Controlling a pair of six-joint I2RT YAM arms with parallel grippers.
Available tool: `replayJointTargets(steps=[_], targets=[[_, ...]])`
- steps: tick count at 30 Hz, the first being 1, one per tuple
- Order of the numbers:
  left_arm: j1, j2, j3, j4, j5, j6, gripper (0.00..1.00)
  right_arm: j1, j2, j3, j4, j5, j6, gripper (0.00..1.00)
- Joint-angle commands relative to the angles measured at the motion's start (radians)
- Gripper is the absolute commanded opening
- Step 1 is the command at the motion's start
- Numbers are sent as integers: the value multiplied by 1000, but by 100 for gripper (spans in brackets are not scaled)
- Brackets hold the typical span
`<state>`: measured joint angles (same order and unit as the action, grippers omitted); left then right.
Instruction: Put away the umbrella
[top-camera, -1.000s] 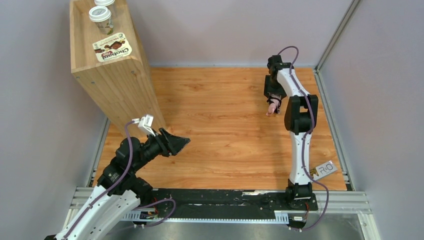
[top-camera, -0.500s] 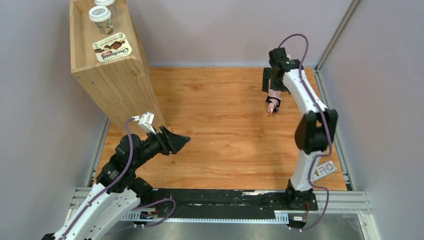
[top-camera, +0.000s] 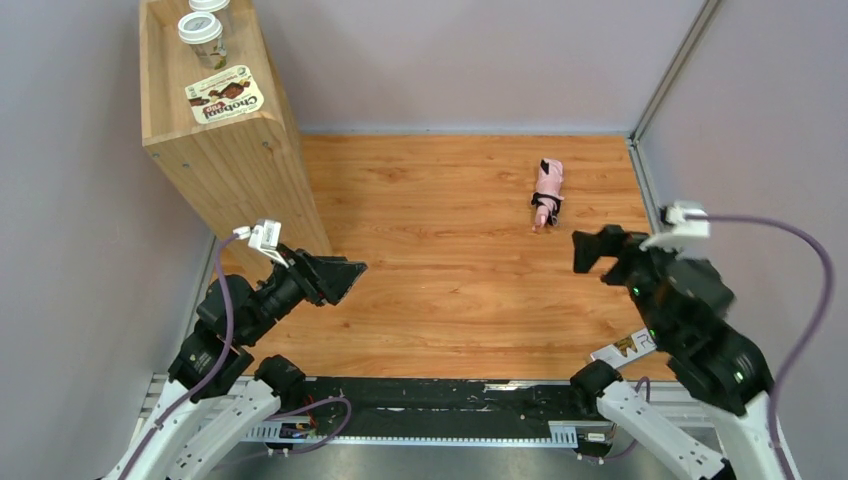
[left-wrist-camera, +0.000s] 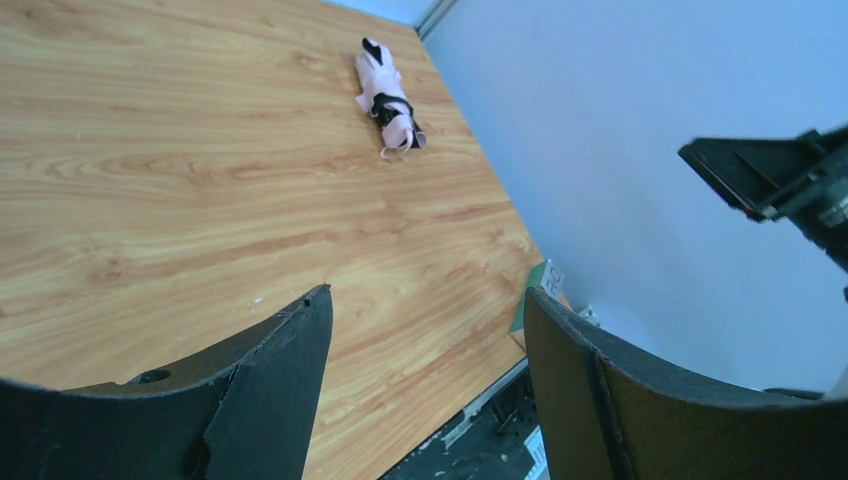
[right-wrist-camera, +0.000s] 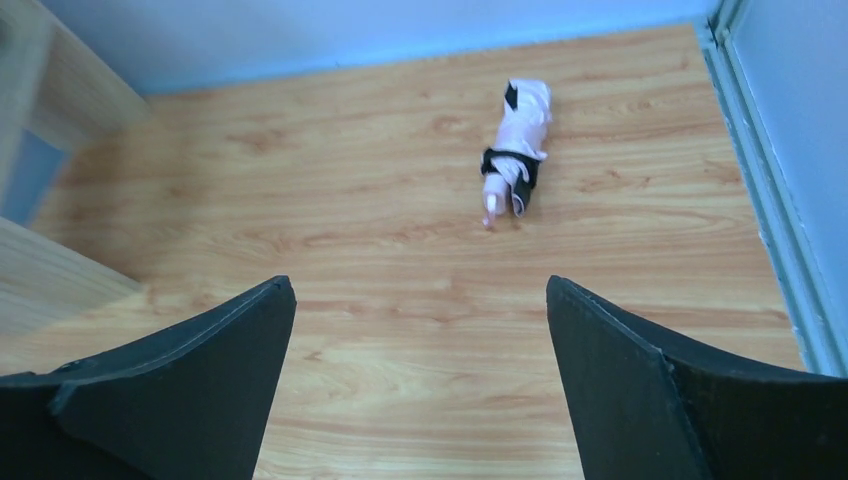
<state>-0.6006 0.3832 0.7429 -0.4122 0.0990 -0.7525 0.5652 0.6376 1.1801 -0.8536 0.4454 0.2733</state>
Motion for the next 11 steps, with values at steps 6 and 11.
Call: replayJointTargets(steps=[6,11], targets=[[-2,-69,10,142,-7,74,77,-1,-486,-146,191,90,26,100],[-2,-78,73,104,-41,122,76,-1,-507,-149,168,76,-2,100]])
